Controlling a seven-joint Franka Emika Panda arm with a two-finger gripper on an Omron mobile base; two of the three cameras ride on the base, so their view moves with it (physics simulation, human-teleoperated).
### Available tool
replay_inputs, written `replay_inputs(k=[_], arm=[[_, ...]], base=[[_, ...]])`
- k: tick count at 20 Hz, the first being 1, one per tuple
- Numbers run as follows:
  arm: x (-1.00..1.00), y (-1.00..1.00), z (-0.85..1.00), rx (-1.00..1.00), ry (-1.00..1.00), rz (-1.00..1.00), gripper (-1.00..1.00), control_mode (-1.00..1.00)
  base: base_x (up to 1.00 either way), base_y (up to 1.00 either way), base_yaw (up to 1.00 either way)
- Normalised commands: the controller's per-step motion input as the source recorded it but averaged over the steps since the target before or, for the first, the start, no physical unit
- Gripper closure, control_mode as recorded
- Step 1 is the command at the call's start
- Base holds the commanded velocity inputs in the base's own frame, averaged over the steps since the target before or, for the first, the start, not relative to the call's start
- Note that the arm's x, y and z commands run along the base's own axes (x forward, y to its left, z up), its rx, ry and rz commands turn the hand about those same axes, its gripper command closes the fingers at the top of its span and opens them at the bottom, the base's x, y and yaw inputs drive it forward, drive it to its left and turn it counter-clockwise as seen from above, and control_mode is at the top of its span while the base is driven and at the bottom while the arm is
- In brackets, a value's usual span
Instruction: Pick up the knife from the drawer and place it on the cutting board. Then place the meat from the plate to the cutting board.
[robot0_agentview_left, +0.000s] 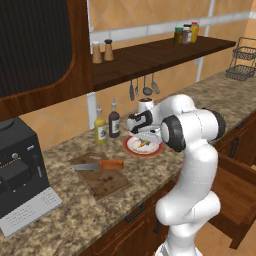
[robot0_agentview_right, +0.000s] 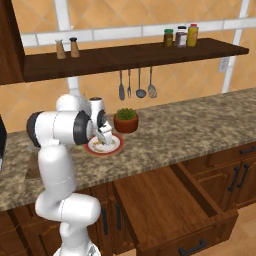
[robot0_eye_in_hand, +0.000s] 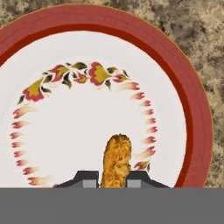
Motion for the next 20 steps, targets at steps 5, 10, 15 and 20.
replay_inputs(k=[5,10,15,20], arm=[[-1.00,0.44,0.90,0.05,-0.12,0.08,1.00,-1.00],[-1.00,0.98,0.34,0.08,0.00,0.25,1.00,-1.00],[-0.78,1.00,0.07,0.07,0.05,0.27,1.00,-1.00],[-0.14,1.00,-0.23,0.00,0.25,0.17,1.00,-1.00]], base=[[0.00,0.00,0.00],[0.00,0.00,0.00],[0.00,0.00,0.00],[0.00,0.00,0.00]])
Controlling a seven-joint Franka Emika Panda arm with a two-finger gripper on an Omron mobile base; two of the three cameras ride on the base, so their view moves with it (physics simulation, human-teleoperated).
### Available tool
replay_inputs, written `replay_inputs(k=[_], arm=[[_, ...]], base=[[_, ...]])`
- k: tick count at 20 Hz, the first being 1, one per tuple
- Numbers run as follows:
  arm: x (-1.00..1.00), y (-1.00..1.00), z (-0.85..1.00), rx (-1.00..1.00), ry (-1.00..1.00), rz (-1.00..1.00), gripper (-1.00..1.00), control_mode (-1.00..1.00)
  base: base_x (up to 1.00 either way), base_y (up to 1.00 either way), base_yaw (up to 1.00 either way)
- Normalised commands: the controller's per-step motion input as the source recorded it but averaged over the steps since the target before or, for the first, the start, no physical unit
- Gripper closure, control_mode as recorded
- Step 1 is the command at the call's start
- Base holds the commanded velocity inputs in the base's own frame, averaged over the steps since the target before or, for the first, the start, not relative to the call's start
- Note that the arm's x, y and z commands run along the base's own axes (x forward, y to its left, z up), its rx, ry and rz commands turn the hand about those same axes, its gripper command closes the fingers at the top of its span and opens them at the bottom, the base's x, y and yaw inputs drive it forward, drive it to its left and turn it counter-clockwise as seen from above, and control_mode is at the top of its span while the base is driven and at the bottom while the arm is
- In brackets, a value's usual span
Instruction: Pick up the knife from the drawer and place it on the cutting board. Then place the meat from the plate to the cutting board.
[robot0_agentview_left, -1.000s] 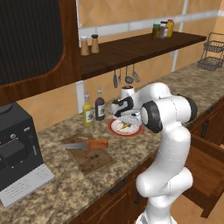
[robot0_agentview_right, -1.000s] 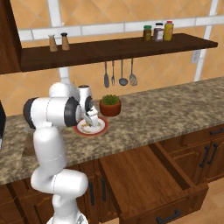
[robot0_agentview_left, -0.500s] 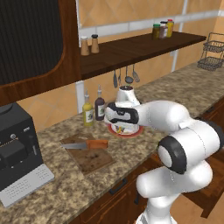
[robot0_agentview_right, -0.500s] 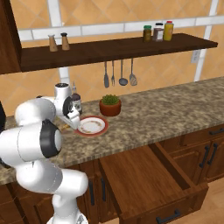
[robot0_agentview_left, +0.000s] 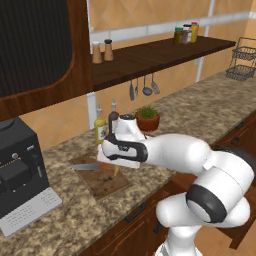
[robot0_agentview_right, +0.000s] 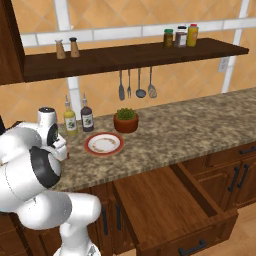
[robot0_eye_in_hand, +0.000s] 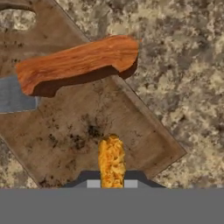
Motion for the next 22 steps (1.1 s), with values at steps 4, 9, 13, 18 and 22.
replay_inputs(k=[4,9,13,18,22], arm=[[0.08,0.72,-0.18,-0.02,0.27,0.02,1.00,-1.00],[-0.04,0.31,-0.16,-0.04,0.16,0.00,1.00,-1.00],[0.02,0.01,-0.03,-0.01,0.04,0.00,-1.00,-1.00],[-0.02,-0.02,0.03,0.00,0.00,0.00,-1.00,-1.00],[-0.76,-0.56,0.84,0.01,-0.16,0.00,-1.00,-1.00]], base=[[0.00,0.00,0.00],[0.00,0.00,0.00],[0.00,0.00,0.00],[0.00,0.00,0.00],[0.00,0.00,0.00]])
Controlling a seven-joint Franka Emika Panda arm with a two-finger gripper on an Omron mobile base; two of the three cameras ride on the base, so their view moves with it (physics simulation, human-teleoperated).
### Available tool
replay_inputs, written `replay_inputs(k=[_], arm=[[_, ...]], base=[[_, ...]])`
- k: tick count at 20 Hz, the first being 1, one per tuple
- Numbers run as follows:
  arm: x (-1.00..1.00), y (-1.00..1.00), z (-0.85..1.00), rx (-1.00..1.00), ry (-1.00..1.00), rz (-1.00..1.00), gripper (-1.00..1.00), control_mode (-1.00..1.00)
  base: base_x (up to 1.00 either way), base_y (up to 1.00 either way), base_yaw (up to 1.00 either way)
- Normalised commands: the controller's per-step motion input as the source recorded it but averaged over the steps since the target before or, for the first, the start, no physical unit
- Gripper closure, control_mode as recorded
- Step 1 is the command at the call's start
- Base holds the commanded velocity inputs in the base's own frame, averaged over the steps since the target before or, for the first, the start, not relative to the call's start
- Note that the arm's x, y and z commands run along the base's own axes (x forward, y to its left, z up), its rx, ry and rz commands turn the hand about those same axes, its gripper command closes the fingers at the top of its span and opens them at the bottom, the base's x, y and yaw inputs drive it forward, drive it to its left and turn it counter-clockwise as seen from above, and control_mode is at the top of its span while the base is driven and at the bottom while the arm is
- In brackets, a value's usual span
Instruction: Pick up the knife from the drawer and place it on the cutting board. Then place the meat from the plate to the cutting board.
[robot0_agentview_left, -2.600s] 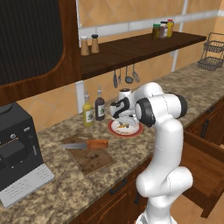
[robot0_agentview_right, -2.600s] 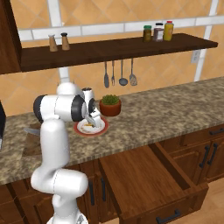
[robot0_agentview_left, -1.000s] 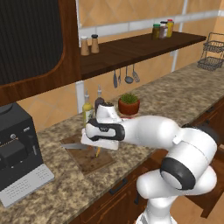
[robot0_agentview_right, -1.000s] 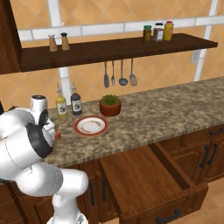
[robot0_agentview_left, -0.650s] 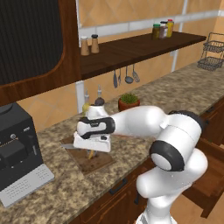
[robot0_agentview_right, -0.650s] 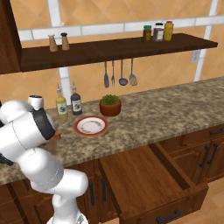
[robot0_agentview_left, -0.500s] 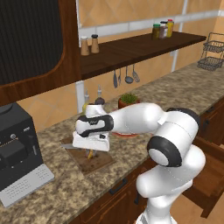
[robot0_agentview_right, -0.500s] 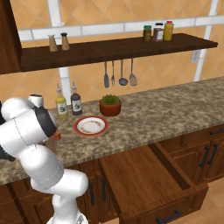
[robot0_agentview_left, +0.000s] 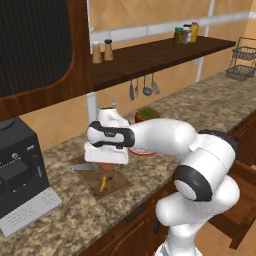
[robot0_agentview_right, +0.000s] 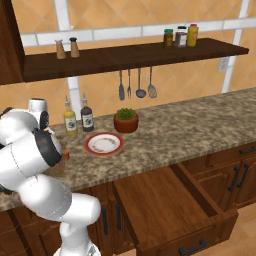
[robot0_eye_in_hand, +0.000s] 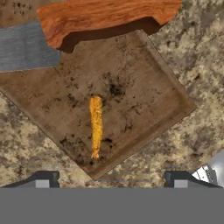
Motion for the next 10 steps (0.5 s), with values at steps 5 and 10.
replay_inputs(k=[5,10], arm=[[-0.83,-0.98,0.55,0.01,-0.30,0.02,-1.00,-1.00],[-0.06,-1.00,0.48,0.06,-0.15,0.00,-1.00,-1.00]], base=[[0.00,0.00,0.00],[0.00,0.00,0.00]])
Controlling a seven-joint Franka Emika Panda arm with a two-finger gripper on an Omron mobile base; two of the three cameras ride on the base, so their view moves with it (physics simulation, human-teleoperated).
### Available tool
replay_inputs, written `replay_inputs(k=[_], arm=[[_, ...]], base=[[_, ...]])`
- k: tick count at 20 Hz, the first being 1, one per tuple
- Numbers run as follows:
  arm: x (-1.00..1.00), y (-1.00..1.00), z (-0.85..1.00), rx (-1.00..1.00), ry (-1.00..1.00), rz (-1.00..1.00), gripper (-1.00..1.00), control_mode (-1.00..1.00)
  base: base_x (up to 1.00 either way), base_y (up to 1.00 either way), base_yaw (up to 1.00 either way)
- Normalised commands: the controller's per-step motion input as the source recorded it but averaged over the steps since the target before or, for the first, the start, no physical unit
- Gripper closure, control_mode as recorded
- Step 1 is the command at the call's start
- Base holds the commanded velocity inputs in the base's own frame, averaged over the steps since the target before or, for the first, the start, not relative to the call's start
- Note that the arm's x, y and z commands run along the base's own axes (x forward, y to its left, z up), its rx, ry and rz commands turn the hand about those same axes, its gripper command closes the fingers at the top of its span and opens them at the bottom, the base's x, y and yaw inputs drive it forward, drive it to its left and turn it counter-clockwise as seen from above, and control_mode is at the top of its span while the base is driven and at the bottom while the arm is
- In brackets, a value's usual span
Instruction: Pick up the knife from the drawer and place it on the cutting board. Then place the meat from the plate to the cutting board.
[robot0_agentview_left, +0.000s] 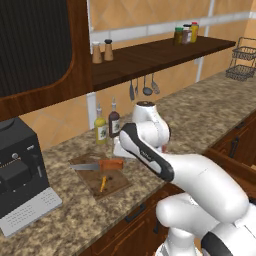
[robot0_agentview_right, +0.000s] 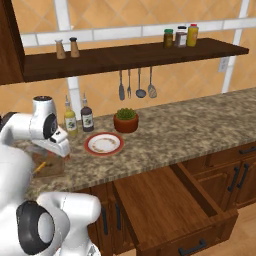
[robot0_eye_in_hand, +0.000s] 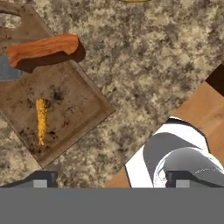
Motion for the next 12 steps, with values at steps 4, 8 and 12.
replay_inputs(k=[4,8,12], arm=[[0.01,-1.00,0.29,0.11,-0.02,0.00,-1.00,-1.00],[0.00,-1.00,-0.01,0.09,0.00,0.00,-1.00,-1.00],[0.00,-0.96,-0.18,0.02,0.00,0.00,-1.00,-1.00]], base=[[0.00,0.00,0.00],[0.00,0.00,0.00],[0.00,0.00,0.00]])
